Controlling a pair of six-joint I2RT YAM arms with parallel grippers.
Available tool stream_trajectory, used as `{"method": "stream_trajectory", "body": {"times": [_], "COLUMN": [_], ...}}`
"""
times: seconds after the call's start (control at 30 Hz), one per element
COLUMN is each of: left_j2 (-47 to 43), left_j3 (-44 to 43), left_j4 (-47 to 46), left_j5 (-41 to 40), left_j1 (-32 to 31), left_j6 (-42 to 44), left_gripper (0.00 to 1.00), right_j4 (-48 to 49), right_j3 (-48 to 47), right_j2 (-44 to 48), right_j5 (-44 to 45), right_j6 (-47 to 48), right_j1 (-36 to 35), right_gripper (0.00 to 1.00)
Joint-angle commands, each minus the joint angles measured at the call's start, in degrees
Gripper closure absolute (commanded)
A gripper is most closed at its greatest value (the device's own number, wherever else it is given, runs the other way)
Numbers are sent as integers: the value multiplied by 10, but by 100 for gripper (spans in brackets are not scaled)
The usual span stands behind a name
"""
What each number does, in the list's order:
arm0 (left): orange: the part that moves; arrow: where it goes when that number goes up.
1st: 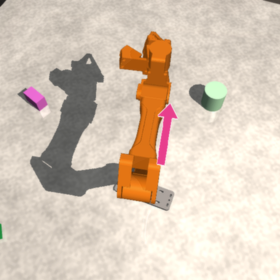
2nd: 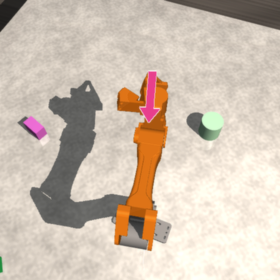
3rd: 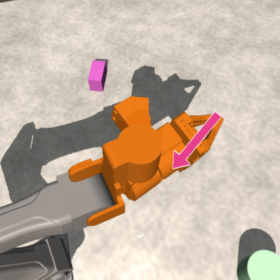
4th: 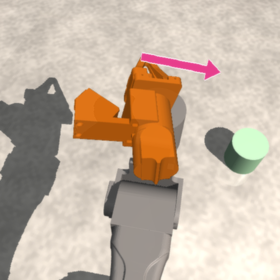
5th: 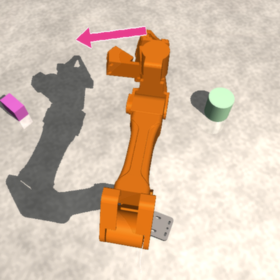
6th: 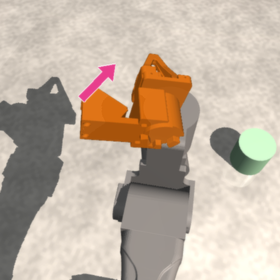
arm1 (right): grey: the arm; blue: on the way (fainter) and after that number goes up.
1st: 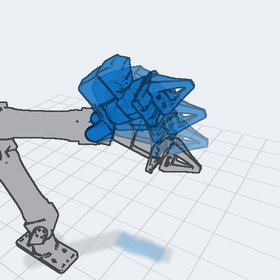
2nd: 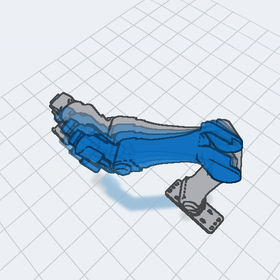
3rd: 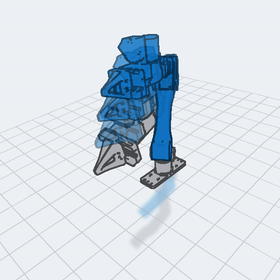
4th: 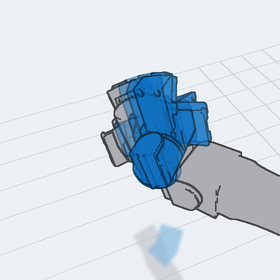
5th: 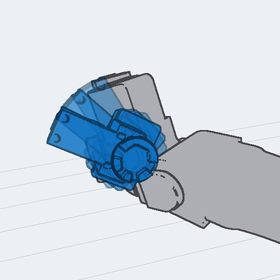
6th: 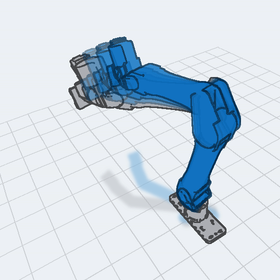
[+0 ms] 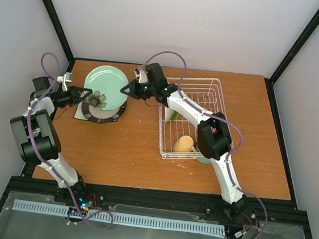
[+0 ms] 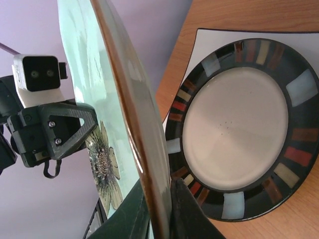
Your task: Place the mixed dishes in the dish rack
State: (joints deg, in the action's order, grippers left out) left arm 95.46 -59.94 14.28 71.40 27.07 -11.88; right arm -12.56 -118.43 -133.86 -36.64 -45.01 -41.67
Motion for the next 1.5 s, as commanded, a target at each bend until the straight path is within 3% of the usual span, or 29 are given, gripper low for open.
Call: {"method": "stream_trajectory", "body": {"times": [0.0,0.23,0.33,0.37,0.4,0.43,0.67,1.1,1.3,1.47], "left_j2": [-23,-39,-40,-41,-42,-45,-95,-286,-379,-381], "left_j3": [-28,-61,-71,-75,-79,-85,-121,-88,-58,-55], "left_j4": [82,106,109,110,112,114,92,-17,-46,-32], "left_j5": [166,122,102,94,82,69,-55,-419,-590,-636], "left_j1": [-92,-92,-92,-92,-93,-92,-91,-86,-85,-85], "left_j6": [85,85,80,80,79,77,47,-17,-4,31], "left_gripper": [91,66,37,24,4,1,0,0,0,0], "right_j4": [122,92,92,89,89,88,83,79,29,-55], "right_j3": [6,34,44,46,50,53,89,177,218,246], "right_j2": [48,90,99,101,105,107,137,279,390,505], "right_j5": [-86,-74,-71,-68,-66,-65,-48,32,163,429], "right_j6": [11,39,39,41,41,42,51,88,149,249], "right_j1": [-64,-62,-60,-59,-59,-58,-51,-8,40,46], "right_gripper": [97,97,97,97,97,97,97,97,97,97]}}
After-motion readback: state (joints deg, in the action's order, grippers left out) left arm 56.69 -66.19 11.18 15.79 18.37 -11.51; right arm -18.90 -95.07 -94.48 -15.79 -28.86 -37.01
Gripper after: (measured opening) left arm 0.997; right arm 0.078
